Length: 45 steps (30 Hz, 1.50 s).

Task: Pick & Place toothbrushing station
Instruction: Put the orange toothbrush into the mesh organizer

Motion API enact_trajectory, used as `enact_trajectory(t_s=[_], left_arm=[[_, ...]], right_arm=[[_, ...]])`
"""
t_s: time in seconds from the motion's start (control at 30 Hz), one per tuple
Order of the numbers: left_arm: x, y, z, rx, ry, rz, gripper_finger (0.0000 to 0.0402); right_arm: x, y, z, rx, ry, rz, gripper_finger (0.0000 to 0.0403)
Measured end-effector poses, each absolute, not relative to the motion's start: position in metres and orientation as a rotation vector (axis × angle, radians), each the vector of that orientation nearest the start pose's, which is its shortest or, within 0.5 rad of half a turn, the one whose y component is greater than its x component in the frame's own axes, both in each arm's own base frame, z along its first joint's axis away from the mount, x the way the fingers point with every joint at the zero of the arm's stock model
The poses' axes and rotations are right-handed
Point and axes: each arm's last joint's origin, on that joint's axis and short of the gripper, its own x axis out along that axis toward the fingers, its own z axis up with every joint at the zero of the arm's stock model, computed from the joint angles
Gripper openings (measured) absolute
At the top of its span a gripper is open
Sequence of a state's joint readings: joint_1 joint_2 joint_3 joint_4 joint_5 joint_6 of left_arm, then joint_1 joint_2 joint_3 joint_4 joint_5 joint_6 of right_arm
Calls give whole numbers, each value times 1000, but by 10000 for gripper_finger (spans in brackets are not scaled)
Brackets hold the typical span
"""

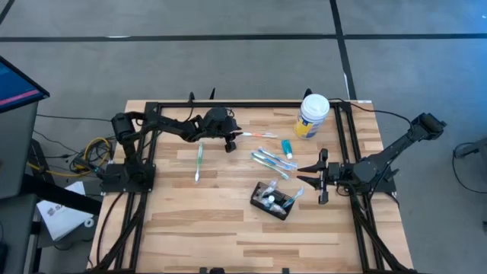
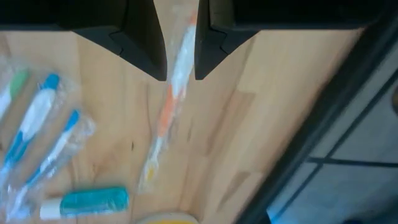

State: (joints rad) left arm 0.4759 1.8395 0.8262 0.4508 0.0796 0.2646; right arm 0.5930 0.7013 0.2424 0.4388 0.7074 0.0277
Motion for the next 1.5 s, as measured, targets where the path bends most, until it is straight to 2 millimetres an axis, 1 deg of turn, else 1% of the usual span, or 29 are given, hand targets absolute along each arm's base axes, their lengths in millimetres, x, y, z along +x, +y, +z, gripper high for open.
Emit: enact_trajectory(t_s=[0.13, 0.33, 0.43, 0.57, 0.67, 0.77, 1.0, 1.07, 1.2, 1.37, 1.5], left_arm=[[318, 163, 121, 90, 604, 308, 76], [333, 170, 113, 80, 606, 292, 76], [337, 172, 107, 79, 619, 288, 76], [340, 174, 112, 87, 601, 291, 76], [338, 173, 110, 82, 620, 283, 76], [338, 172, 109, 121, 640, 267, 76], [338, 172, 108, 121, 664, 264, 76], [341, 174, 111, 109, 702, 260, 76], [351, 180, 124, 92, 780, 262, 76], [361, 188, 143, 95, 810, 257, 76], [361, 188, 157, 127, 996, 180, 76]], right_arm=[[139, 70, 217, 14, 16, -117, 98], [139, 70, 216, 16, 23, -122, 98], [139, 70, 216, 15, 29, -122, 98], [139, 70, 214, 28, 40, -123, 98], [140, 70, 212, 18, 56, -123, 98], [141, 71, 211, 20, 63, -123, 98], [141, 71, 211, 30, 60, -124, 98], [141, 71, 211, 29, 61, -124, 98], [141, 71, 211, 30, 61, -124, 98], [141, 71, 211, 29, 61, -124, 98], [141, 71, 211, 29, 61, -123, 98]])
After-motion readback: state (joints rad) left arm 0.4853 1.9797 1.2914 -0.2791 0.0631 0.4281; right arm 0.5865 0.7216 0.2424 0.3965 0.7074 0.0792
